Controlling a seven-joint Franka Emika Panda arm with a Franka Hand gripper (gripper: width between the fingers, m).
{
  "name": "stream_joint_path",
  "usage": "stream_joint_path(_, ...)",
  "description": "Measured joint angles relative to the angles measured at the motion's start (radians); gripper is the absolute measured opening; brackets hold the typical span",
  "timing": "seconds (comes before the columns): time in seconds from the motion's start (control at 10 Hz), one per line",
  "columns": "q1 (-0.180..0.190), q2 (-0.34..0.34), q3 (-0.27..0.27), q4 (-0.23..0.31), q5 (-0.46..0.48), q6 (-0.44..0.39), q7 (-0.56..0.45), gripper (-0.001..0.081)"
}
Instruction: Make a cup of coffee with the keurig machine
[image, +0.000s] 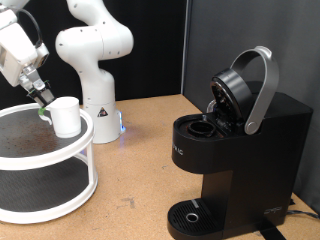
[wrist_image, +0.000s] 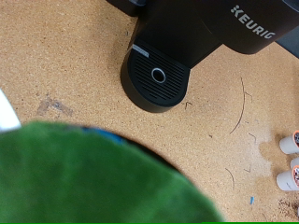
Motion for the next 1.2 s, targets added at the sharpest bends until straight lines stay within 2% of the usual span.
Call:
stream_joint_path(0.1,-0.001,0.0,0.0,0.0,-0.022,-0.01,-0.014,0.0469)
stream_joint_path(0.2,0.005,0.003,0.0,0.013,-0.013,-0.082,0.018,0.0469)
stream_joint_path(0.4,0.057,0.028,0.0,0.076,0.075,-0.221,0.133,0.0469)
stream_joint_path(0.5,0.086,0.044,-0.001,0.106,0.116,-0.262,0.173,0.0469)
stream_joint_path(0.6,0.114,0.062,0.0,0.132,0.144,-0.288,0.205,0.0469)
stream_joint_path(0.7,0.133,0.079,0.012,0.15,0.149,-0.273,0.238,0.0469)
stream_joint_path(0.8,0.133,0.103,0.035,0.157,0.149,-0.252,0.261,0.0469)
stream_joint_path(1.0,0.138,0.102,0.028,0.158,0.178,-0.28,0.263,0.0469)
stream_joint_path(1.2,0.171,0.103,0.041,0.176,0.251,-0.328,0.333,0.0469)
